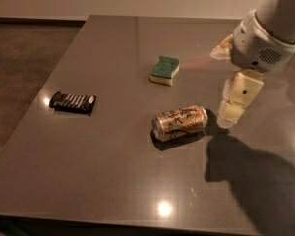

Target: Pick orange can

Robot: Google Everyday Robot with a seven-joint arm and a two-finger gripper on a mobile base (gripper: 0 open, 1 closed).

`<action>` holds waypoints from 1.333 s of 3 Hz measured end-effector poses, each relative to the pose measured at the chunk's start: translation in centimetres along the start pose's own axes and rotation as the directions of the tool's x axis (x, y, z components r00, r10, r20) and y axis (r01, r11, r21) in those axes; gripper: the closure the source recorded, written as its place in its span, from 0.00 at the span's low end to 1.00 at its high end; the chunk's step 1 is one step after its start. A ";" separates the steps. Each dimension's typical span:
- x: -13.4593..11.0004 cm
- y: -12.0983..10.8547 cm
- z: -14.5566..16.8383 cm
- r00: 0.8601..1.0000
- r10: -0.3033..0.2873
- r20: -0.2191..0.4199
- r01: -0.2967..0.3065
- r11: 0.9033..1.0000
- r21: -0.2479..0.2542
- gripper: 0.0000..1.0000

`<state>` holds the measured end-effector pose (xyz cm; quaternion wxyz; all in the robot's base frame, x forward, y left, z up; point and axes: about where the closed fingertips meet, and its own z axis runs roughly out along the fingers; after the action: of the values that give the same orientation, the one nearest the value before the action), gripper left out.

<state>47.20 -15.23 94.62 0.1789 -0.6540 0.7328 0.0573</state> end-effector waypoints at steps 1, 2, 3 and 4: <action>-2.0 0.4 2.9 0.998 -0.057 0.042 0.059 0.997 -0.058 0.00; -3.3 1.3 5.0 0.992 -0.111 0.057 0.116 0.989 -0.095 0.00; -3.8 2.1 6.9 0.985 -0.167 0.047 0.171 0.978 -0.118 0.00; -3.7 2.6 8.3 0.979 -0.202 0.022 0.204 0.970 -0.132 0.00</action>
Offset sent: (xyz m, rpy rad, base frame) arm -0.0062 0.0720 -0.0616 0.0383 0.0822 0.2369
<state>46.54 -8.75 87.72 0.1428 -0.7357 0.6559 0.0900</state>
